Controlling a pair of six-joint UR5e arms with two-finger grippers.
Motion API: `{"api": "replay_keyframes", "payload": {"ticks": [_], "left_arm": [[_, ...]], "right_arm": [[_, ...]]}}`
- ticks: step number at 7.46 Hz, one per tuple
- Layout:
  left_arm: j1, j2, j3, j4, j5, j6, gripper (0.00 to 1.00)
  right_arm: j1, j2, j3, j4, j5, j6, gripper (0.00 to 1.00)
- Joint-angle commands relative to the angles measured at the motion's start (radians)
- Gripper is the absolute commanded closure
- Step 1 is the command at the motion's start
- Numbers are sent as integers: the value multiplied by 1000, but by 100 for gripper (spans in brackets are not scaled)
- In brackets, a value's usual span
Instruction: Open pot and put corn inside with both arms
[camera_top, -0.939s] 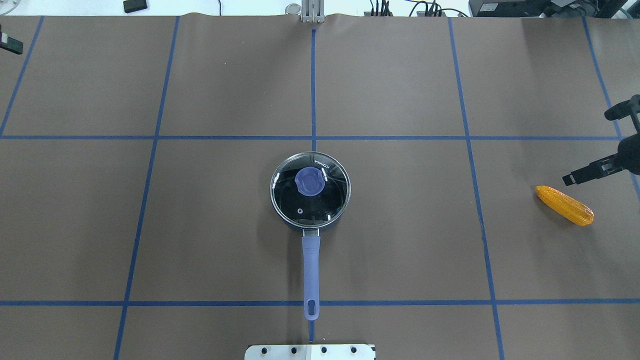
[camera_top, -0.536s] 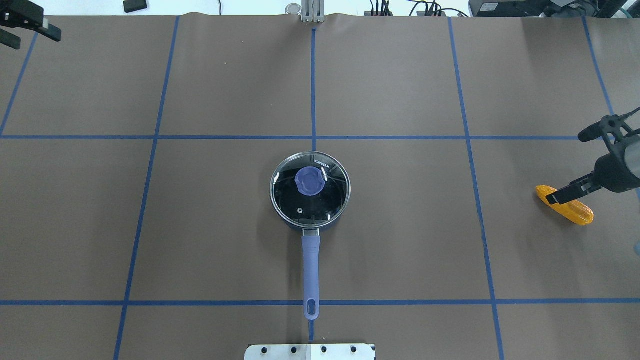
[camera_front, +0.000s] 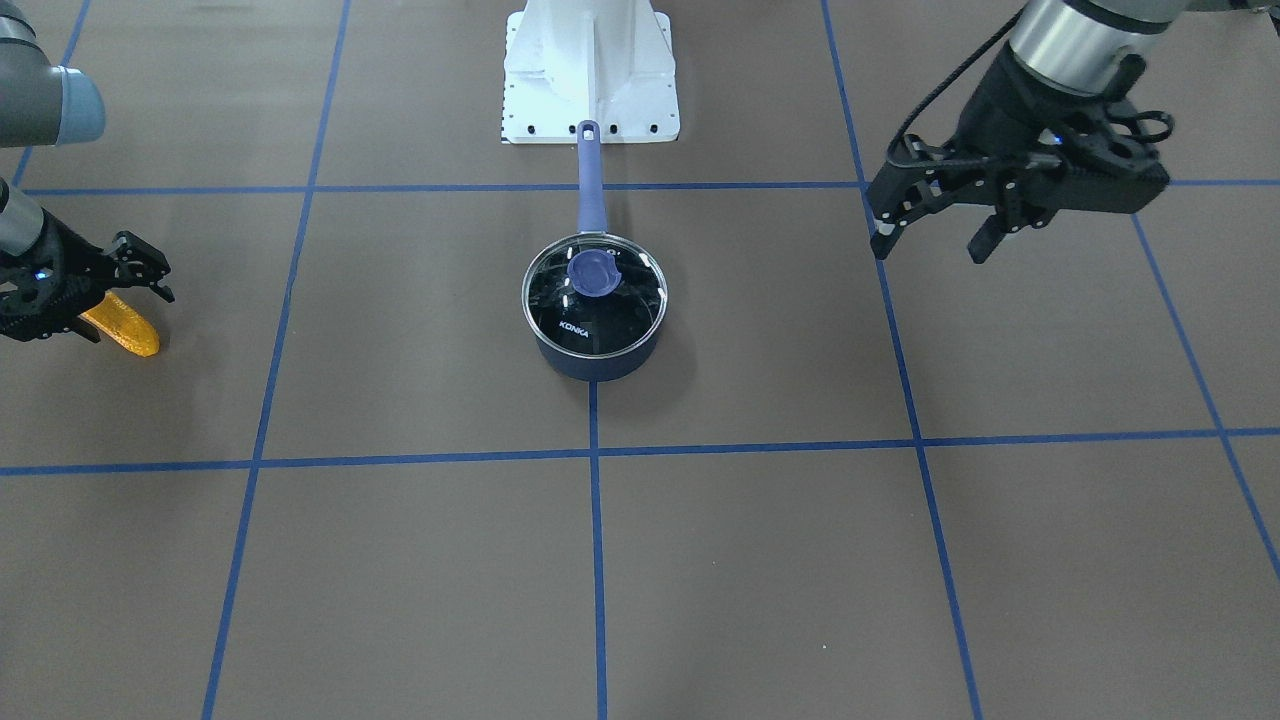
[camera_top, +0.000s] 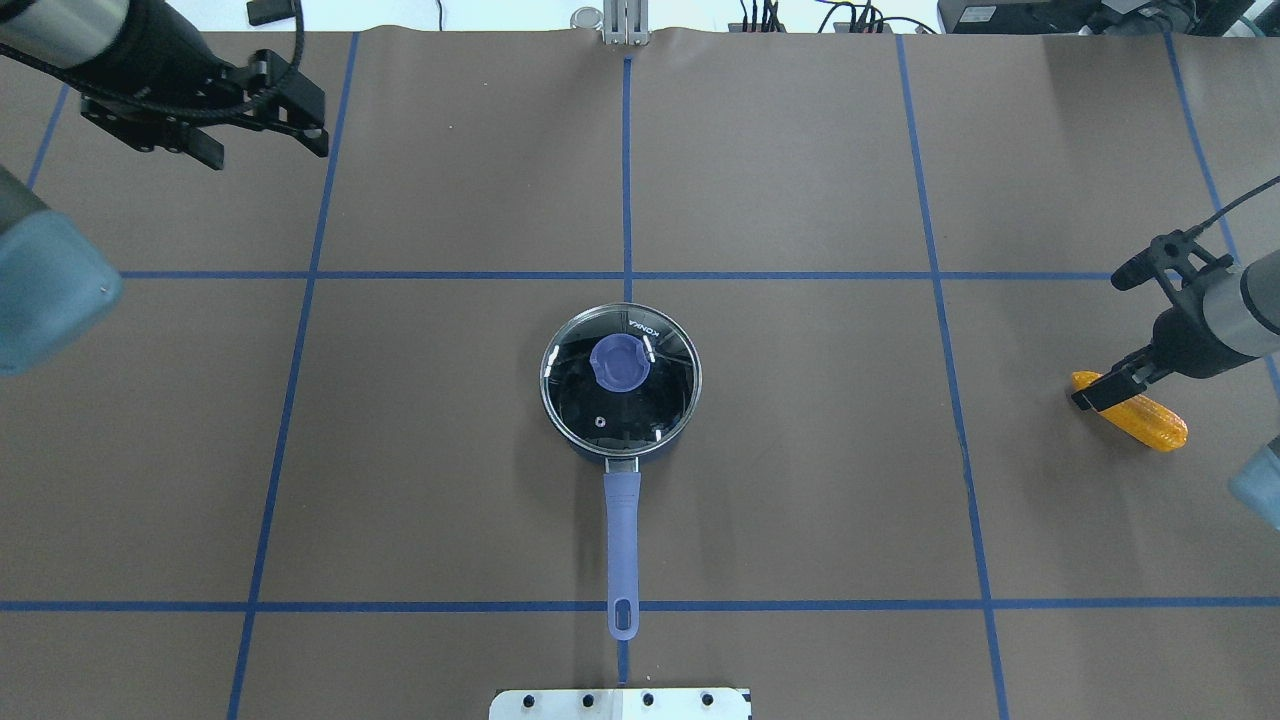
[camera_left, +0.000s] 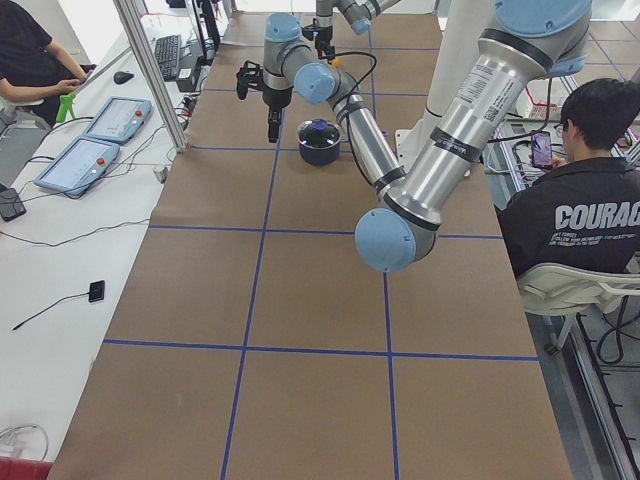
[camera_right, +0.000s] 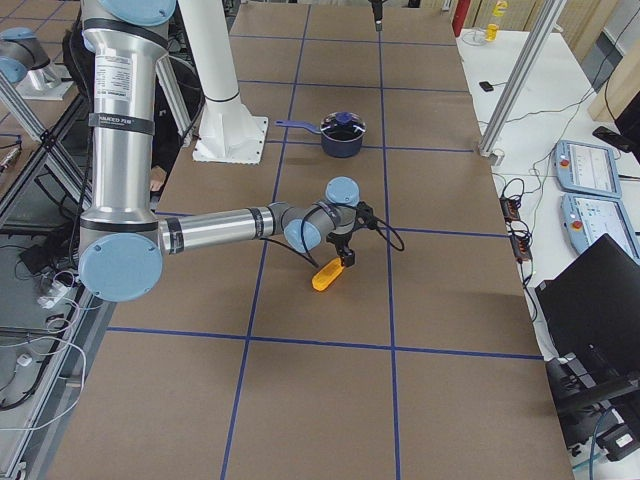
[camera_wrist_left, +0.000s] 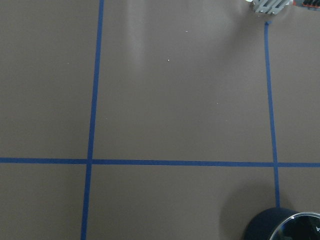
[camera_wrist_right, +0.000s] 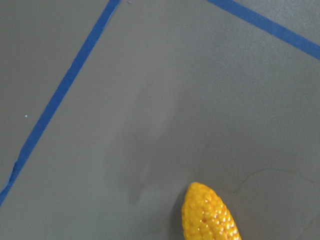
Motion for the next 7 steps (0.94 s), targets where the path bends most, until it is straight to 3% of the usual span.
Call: {"api": "replay_keyframes", "payload": {"ticks": [1,3,7], "left_arm": [[145,-48,6,4,121,-111,3],[186,-107,54,4,131,-160,3],[187,-181,139,-5,130,-174,3]], "right_arm": [[35,18,4,-66,15,-78,0],[63,18,2,-130,-3,-212,0],[-9,29,-15,-129,-93,-220,0]]}}
